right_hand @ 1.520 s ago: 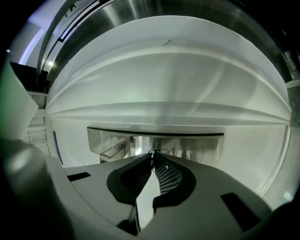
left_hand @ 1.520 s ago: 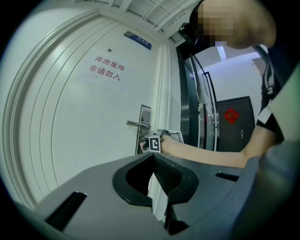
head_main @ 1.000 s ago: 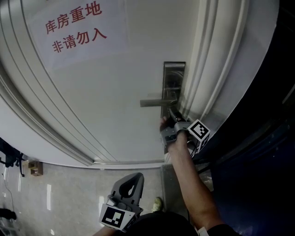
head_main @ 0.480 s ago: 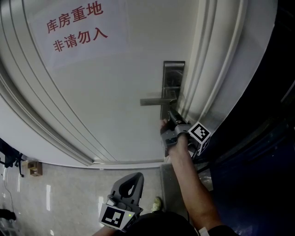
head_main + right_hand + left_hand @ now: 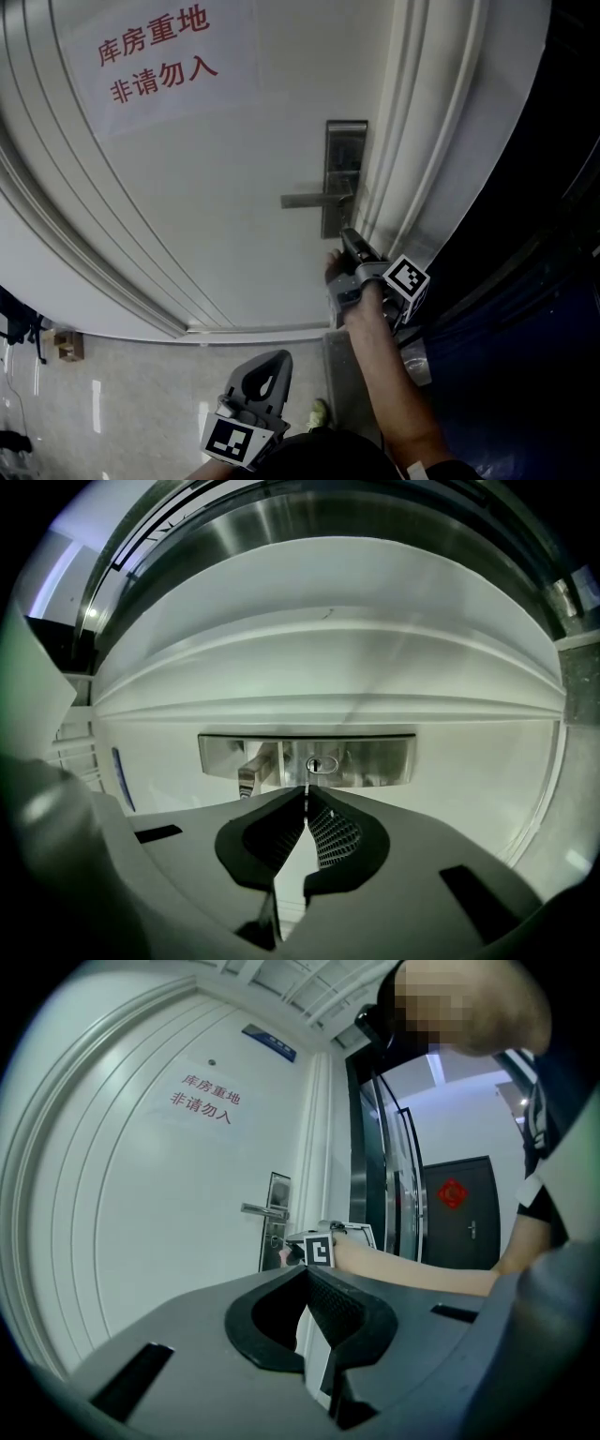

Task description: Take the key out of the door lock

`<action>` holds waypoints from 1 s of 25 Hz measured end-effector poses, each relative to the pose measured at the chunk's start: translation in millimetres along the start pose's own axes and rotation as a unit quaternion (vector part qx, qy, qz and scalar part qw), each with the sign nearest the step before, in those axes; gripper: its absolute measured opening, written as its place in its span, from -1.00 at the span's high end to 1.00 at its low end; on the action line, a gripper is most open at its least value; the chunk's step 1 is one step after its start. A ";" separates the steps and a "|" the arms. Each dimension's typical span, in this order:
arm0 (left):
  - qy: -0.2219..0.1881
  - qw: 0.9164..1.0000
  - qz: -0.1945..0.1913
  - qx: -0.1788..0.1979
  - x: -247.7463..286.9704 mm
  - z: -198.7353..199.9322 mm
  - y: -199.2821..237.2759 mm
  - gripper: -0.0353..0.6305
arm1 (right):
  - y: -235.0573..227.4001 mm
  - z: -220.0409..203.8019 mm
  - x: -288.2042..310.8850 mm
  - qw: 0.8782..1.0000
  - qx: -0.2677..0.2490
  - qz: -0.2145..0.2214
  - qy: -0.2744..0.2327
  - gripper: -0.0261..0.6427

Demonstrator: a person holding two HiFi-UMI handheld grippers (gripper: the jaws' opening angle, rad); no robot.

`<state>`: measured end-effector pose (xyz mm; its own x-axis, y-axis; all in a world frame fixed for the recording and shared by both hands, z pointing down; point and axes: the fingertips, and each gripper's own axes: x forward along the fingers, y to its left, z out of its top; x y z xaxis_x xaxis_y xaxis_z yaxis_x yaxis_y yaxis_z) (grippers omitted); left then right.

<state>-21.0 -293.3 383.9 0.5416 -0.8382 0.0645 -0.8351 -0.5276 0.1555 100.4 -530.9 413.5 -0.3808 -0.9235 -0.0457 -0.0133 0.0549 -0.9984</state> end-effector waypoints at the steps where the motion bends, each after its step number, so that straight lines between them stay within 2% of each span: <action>1: -0.001 1.000 -0.002 0.001 -1.8 0.6 -1.9 0.88 | 2.1 -2.7 -4.2 1.000 0.000 0.001 0.001 0.86; 7: -0.001 1.000 -0.014 0.005 -17.3 -0.8 -12.3 0.88 | 1.2 -16.6 -31.7 1.000 -0.002 0.013 0.009 0.86; 15: 0.004 0.999 -0.035 0.007 -55.5 -12.4 -27.6 0.88 | 13.4 -60.2 -89.1 0.999 -0.013 0.029 0.018 0.86; 25: 0.008 0.997 -0.076 0.001 -112.4 -29.5 -53.8 0.88 | 13.4 -104.6 -171.2 0.999 -0.011 0.040 -0.002 0.86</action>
<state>-34.1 -166.6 397.4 0.6639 -0.7457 0.0564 -0.7430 -0.6493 0.1625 68.7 -332.3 411.4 -0.3770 -0.9178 -0.1248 -0.0029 0.1360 -0.9907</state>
